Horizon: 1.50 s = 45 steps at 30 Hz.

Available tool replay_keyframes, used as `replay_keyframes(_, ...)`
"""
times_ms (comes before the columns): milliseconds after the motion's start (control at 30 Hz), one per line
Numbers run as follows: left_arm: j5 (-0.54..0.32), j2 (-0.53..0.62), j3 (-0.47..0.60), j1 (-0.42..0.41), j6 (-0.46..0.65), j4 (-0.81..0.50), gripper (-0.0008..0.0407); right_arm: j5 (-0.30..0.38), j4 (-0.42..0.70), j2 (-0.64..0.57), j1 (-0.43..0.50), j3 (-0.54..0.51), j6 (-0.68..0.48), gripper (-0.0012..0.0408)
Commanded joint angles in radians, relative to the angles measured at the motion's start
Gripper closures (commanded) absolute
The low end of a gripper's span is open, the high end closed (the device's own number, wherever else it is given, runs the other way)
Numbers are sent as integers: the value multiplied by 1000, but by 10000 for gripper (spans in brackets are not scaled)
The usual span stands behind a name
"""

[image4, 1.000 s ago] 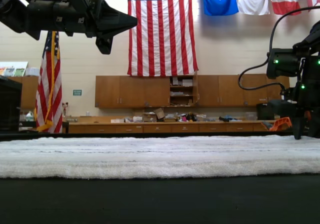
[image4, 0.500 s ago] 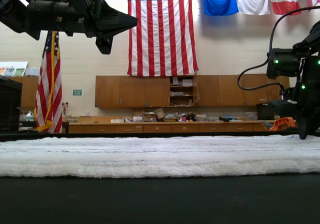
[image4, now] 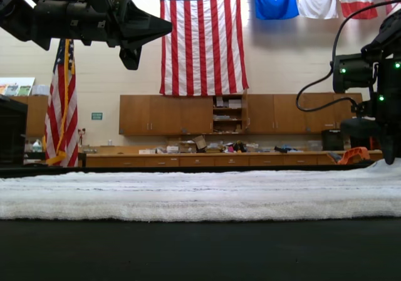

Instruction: Fold the towel

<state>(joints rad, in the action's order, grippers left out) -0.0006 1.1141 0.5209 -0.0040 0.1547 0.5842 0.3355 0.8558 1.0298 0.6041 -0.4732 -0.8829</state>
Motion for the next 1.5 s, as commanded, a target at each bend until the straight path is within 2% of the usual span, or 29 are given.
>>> replay_keyframes(0,0,0,0,0,5,0,399,-2,-3,-1,-7,-14,-5,398)
replay_keyframes(300,0,0,0,0,100,0,399,-19,-4,-2,-51,-84,-27,396)
replay_keyframes(600,0,0,0,0,160,0,399,-48,-27,-2,-157,-140,-116,396)
replay_keyframes(700,1,-4,0,0,161,0,399,-74,-90,-1,-200,-144,-144,396)
replay_keyframes(1200,0,-66,0,0,160,-6,399,-74,-455,3,-417,-141,-254,396)
replay_keyframes(1467,0,-68,0,0,160,-7,399,-70,-611,62,-478,-146,-269,396)
